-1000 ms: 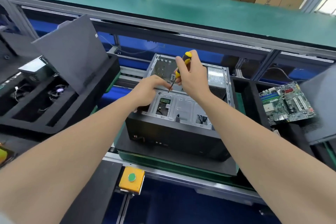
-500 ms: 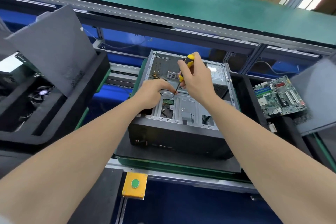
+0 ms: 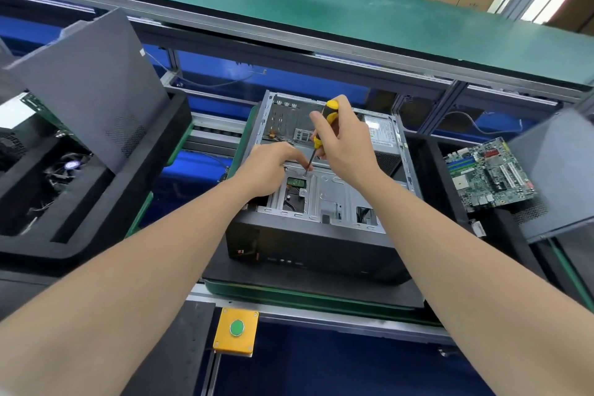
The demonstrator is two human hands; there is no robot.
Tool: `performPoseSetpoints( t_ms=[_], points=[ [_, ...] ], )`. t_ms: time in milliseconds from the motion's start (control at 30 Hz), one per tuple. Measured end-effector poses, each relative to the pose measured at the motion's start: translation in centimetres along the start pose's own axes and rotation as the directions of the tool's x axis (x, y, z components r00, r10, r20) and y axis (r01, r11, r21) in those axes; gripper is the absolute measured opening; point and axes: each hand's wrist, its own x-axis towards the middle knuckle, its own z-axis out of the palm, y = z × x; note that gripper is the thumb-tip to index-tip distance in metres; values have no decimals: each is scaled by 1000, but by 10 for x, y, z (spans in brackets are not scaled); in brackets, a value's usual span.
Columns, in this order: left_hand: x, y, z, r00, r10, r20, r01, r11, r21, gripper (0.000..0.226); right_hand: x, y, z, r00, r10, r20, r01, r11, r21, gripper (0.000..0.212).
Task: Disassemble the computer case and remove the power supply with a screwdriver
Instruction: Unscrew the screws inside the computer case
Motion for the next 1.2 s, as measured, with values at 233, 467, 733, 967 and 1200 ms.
performPoseSetpoints(
  t_ms=[233,467,733,967,1200],
  points=[
    [2,0,1,1000,-10,-11,10,1000,10,73,1,2,-1,1000,0,3,0,1000,3,20],
    [1,0,0,1000,13,-12,-13,1000,7,71,1,4,-1,1000,-4,30,4,1000,12,19],
    [3,-1,2,999,19,-27,-19,1000,-6,69,5,6,-14,979,-18,203,23,999,-26,19],
    [12,-7,8,1000,2,-23,-3,999,-38,42,11,-7,-8,976,73,204,-117,970,214,11],
    [39,-4,9,993,50,102,-69,981,184,24,12,-24,29,954,287,85,-267,688,675,26]
  ],
)
